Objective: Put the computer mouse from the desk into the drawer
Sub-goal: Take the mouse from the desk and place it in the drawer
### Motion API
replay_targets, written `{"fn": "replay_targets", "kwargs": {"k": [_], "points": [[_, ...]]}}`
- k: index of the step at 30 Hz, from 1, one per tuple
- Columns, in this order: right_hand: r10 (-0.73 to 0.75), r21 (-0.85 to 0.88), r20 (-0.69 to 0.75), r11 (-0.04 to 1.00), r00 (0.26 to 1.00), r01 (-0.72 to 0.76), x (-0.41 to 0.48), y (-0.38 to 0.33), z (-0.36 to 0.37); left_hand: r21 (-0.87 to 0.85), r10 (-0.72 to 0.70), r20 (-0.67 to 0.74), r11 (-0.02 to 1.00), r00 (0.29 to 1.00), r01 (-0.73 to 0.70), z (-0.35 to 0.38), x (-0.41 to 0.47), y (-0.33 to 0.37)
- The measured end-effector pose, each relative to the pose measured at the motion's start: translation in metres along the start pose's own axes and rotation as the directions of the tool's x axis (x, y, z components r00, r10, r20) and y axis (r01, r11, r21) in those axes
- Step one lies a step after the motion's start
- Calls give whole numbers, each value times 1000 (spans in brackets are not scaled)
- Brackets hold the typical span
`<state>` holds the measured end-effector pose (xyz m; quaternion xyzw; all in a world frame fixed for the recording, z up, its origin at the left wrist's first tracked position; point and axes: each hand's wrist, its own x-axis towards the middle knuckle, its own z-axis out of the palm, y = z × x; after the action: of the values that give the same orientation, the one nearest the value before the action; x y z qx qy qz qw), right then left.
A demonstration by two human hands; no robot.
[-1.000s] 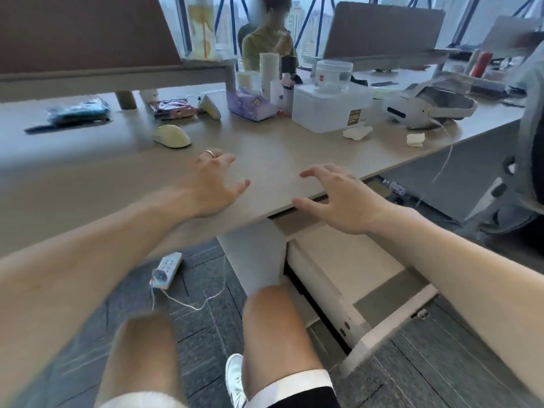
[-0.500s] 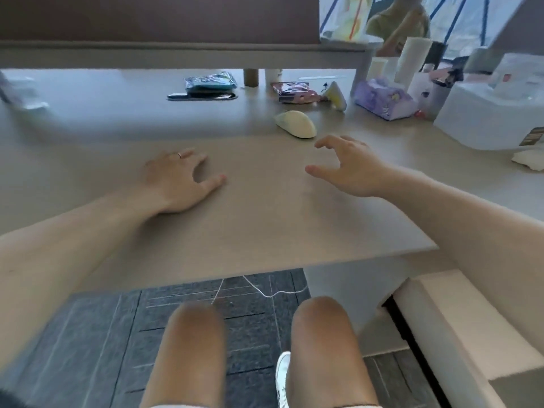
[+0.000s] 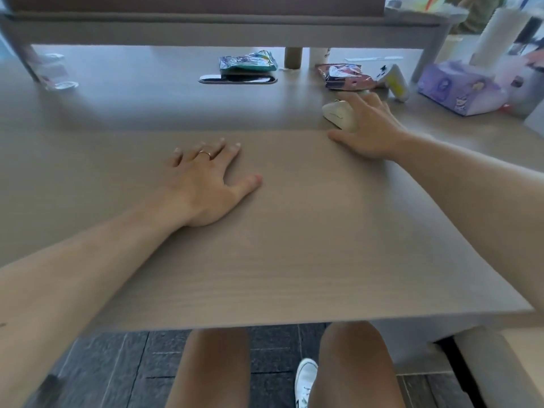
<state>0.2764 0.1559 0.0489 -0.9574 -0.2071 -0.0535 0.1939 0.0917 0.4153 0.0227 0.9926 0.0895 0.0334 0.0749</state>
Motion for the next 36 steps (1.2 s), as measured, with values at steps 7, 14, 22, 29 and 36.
{"fn": "replay_targets", "kwargs": {"k": [7,14,22,29,36], "points": [[26,37,-78,999,997,-23,7,-6,14,18,8,10,1000,1000,-8,-1,-2,2],[-5,72,-138,997,990,15,-20,-18,17,33,9,14,999,1000,-9,-3,-2,1],[-111,82,-181,988,977,128,-85,-32,6,22,15,-13,1000,1000,-15,-4,-5,2],[-92,78,-180,991,979,108,-169,-14,-20,-19,96,-22,995,995,-97,1,-33,56],[-25,51,-220,998,975,37,-270,38,-56,-104,404,-28,908,914,-405,21,-83,186]]}}
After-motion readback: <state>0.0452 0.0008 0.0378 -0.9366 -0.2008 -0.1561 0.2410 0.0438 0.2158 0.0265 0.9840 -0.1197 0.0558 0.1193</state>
